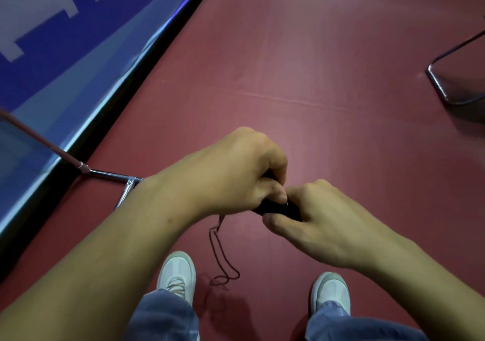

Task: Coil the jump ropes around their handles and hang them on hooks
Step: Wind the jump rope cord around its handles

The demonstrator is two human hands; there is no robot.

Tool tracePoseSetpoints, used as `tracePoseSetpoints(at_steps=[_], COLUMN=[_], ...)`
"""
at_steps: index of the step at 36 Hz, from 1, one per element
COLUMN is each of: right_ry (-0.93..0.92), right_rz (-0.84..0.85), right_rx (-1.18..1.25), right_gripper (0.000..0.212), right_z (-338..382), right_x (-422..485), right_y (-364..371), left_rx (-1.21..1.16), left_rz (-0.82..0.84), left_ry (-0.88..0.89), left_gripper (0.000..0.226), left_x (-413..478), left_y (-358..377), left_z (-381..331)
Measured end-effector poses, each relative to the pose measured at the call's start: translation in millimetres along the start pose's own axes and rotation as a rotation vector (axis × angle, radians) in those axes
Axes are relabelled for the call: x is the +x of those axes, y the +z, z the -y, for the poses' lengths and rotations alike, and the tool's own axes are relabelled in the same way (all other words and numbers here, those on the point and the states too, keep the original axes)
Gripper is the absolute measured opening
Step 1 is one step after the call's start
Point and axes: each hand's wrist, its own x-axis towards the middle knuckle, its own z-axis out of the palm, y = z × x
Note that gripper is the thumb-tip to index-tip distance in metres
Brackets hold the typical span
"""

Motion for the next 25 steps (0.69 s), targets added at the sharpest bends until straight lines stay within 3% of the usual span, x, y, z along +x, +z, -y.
tracePoseSetpoints(at_steps=[7, 13, 17, 22, 25], right_ry=[-0.077, -0.211, -0.222, -0.11, -0.026], right_rz=[0.056, -0.042, -0.061, -0.066, -0.117], right_rx=[0.158, 0.301, 0.532, 0.901, 0.994], right_gripper=[0.05, 0.044, 0.059, 0.054, 0.051], right_z=[8.1, 13.4, 10.7, 5.2, 2.2], right_x=[-8.1, -10.5, -10.9, -7.7, -2.4], right_y=[-5.0, -4.3, -6.0, -14.1, -19.1], left_rx=[-0.423, -0.762, -0.887, -0.827, -0.703], left_rz=[0.042, 0.114, 0.075, -0.091, -0.154], left_ry=[-0.119, -0.128, -0.118, -0.17, -0.2], left_gripper=[0.011, 0.012, 0.005, 0.017, 0.012], left_x=[-8.9, -11.6, -11.9, -7.8, -5.6], left_y=[-14.5, -10.7, -4.7, 5.7, 10.0], left_z=[11.3, 19.3, 19.7, 12.4, 8.6])
